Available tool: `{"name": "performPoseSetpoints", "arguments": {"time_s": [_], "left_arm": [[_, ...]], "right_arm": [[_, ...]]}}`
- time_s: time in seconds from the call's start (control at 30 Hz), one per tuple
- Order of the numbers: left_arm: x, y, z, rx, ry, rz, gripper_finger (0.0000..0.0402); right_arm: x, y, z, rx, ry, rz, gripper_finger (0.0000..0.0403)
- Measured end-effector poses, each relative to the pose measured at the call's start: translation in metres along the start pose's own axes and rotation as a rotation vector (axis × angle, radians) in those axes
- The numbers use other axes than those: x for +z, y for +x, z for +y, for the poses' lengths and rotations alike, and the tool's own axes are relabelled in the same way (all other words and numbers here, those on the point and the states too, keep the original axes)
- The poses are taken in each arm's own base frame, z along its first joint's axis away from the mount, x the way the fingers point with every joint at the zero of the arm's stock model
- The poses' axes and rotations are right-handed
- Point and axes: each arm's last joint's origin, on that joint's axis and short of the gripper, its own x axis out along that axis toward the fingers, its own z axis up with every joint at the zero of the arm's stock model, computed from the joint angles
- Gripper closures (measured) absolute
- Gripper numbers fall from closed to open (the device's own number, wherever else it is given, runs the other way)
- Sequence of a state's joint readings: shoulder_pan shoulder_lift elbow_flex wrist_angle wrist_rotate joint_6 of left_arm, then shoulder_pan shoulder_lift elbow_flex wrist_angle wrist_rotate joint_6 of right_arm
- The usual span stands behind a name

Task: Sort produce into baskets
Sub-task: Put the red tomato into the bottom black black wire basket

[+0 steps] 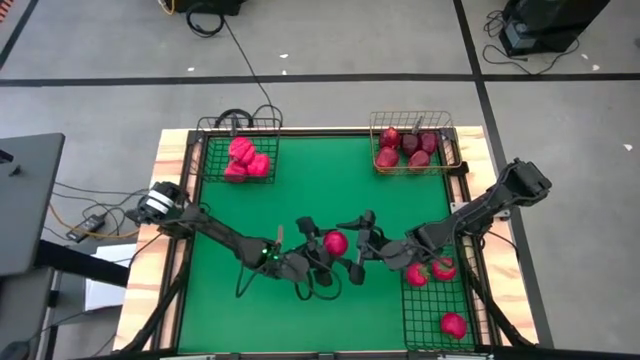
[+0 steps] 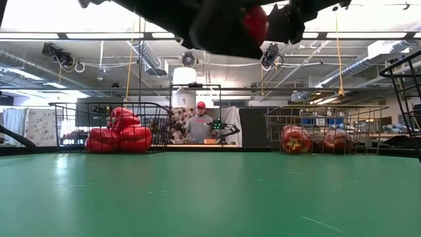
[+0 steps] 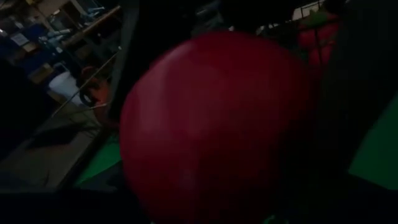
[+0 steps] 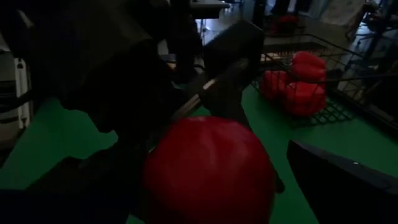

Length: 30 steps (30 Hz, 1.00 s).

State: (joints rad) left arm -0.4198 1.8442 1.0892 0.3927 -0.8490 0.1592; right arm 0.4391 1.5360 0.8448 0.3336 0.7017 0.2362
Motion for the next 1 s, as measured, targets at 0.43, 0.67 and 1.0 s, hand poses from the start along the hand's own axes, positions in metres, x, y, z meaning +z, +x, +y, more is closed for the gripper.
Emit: {"name": "performPoseSetpoints", "arguments": {"time_s": [0.43,0.67,1.0], "left_arm": [[0.003,0.0,0.001,0.014,-0.082,0.01,0.0121],[-0.003,-0.005,0.003,-0.103,-0.218,0.106,0.0061],[-0.01,-0.036,0.02,-0.115,-0.195,0.326,0.0035]], "right_arm": [[-0.004,0.0,-0.001,-0.003,0.082,0.029,0.0111],[-0.003,-0.005,-0.009,-0.03,0.005,0.161,0.0113],[0.022,-0.07,-0.029,-0.076,0.043,0.374,0.0112]]}}
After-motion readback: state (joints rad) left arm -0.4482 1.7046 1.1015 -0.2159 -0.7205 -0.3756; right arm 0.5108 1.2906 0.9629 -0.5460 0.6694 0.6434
